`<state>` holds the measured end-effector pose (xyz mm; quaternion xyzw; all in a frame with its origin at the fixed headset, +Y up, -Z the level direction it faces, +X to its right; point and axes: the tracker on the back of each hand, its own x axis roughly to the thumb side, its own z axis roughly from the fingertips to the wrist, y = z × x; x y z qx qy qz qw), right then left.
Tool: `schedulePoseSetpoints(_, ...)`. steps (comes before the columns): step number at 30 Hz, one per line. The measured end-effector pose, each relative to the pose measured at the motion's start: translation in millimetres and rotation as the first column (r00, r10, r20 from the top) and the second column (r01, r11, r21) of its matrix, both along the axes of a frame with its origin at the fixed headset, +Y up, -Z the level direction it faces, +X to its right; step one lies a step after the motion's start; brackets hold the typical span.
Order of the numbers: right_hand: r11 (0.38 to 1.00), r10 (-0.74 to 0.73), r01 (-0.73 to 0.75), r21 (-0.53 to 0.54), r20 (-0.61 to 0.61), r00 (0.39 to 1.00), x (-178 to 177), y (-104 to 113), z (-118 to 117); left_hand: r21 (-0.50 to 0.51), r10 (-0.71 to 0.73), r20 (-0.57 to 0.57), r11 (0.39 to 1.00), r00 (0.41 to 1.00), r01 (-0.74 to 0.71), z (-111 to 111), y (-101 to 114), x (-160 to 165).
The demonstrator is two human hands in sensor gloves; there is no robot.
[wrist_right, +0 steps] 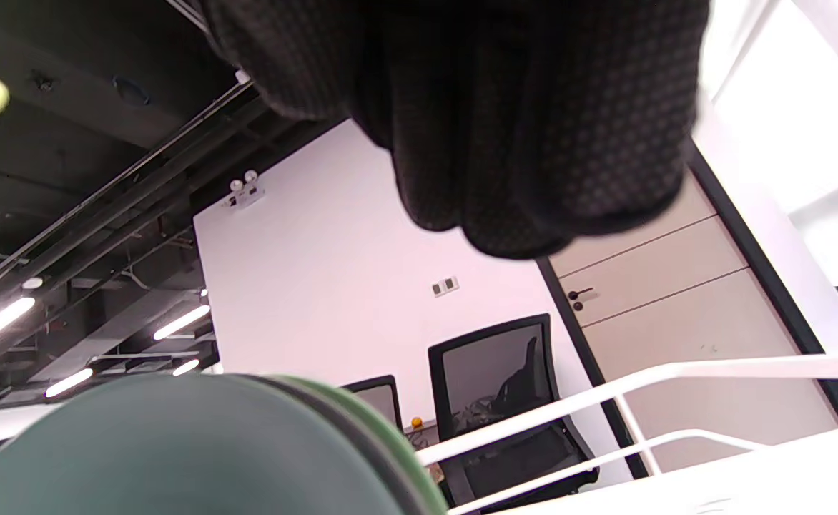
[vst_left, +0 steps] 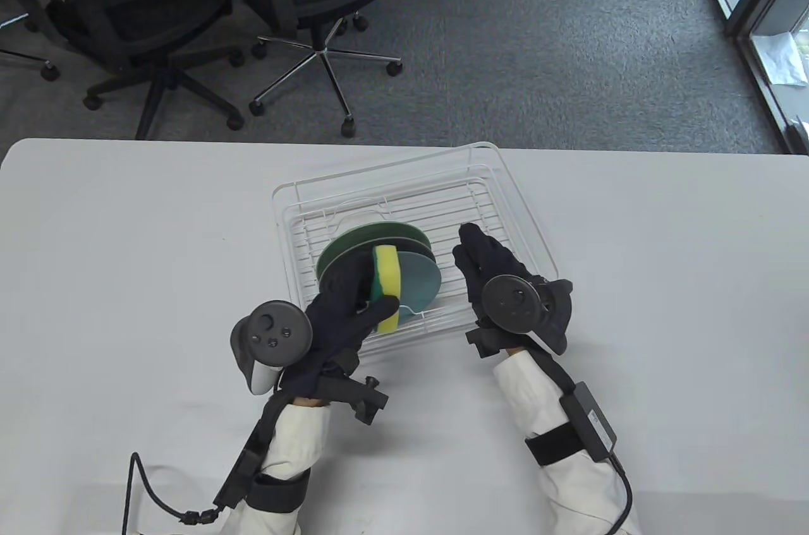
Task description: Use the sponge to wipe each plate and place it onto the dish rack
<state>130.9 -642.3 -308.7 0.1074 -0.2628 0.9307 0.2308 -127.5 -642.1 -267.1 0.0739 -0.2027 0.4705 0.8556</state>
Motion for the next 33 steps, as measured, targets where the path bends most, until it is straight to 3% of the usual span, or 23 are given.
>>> schedulePoseSetpoints(7, 0.998, -0.066, 0.066, 0.000, 0.048, 0.997, 38, -21, 12, -0.045, -0.222, 0.132, 0.972, 0.966, 0.230, -2, -30, 48)
schedulePoseSetpoints(16, 0.985, -0.173, 0.174, -0.007, 0.095, 0.980, 73, -47, 23, 0.011, -0.534, 0.252, 0.836, 0.807, 0.549, 3, -64, 93)
schedulePoseSetpoints(20, 0.977, -0.211, 0.214, -0.016, 0.113, 0.971, 85, -54, 24, 0.043, -0.643, 0.267, 0.752, 0.718, 0.658, 6, -82, 107)
schedulePoseSetpoints(29, 0.957, -0.284, 0.289, -0.005, 0.157, 0.946, 101, -58, 28, 0.157, -0.882, 0.225, 0.453, 0.415, 0.878, 14, -119, 128)
schedulePoseSetpoints(33, 0.954, -0.295, 0.300, -0.011, 0.159, 0.942, 102, -60, 27, 0.176, -0.902, 0.214, 0.414, 0.376, 0.893, 17, -122, 131)
